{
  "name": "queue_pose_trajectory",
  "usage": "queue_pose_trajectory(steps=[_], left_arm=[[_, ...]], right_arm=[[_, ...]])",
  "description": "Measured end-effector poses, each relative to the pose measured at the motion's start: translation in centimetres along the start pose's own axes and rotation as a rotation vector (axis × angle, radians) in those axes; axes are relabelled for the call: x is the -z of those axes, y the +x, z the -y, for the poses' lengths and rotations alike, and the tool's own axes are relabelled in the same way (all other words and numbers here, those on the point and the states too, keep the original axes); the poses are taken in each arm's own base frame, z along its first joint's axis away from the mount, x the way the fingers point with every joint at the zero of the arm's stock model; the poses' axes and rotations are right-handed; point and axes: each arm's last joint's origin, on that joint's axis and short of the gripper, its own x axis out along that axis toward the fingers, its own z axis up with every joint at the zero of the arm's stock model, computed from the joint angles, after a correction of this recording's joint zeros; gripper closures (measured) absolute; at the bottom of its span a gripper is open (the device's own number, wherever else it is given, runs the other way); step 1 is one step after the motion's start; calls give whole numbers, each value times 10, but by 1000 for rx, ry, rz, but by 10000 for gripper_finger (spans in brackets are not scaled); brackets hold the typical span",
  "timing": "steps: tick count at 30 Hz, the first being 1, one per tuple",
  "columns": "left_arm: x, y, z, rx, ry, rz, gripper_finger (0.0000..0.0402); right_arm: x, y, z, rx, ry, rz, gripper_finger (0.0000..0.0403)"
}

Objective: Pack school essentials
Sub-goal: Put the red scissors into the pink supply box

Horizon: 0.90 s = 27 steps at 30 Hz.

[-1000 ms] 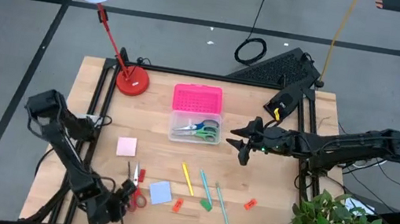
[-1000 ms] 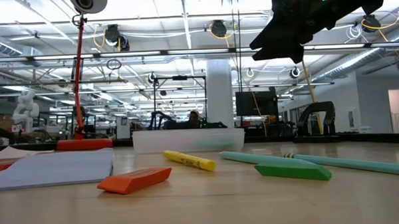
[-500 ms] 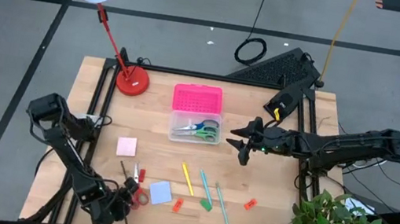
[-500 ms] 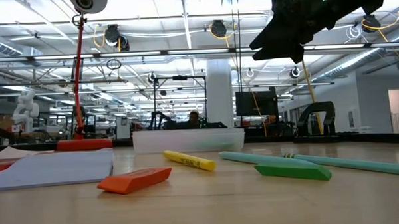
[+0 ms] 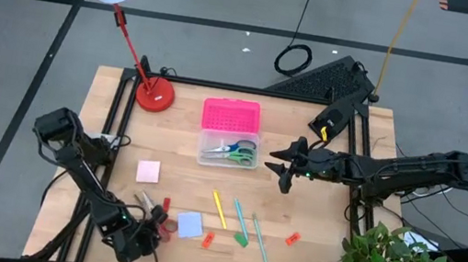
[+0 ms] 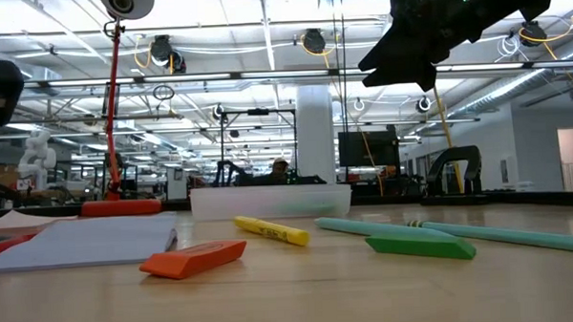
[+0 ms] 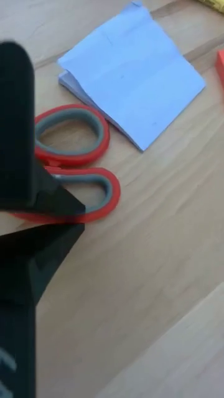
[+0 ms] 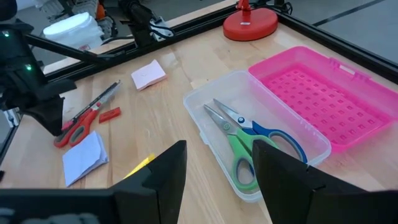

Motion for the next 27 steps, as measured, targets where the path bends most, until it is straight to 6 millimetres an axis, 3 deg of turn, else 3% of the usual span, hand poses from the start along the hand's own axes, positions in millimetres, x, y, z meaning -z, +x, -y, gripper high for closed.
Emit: queue_pose_trajectory(steps=[12,27], left_arm=[[-6,-1,-2,-7,-146,18,263],[4,7,-10,-19,-228,9,257]], right_arm=[[0,0,0,0,0,0,225],[0,0,0,0,0,0,225]])
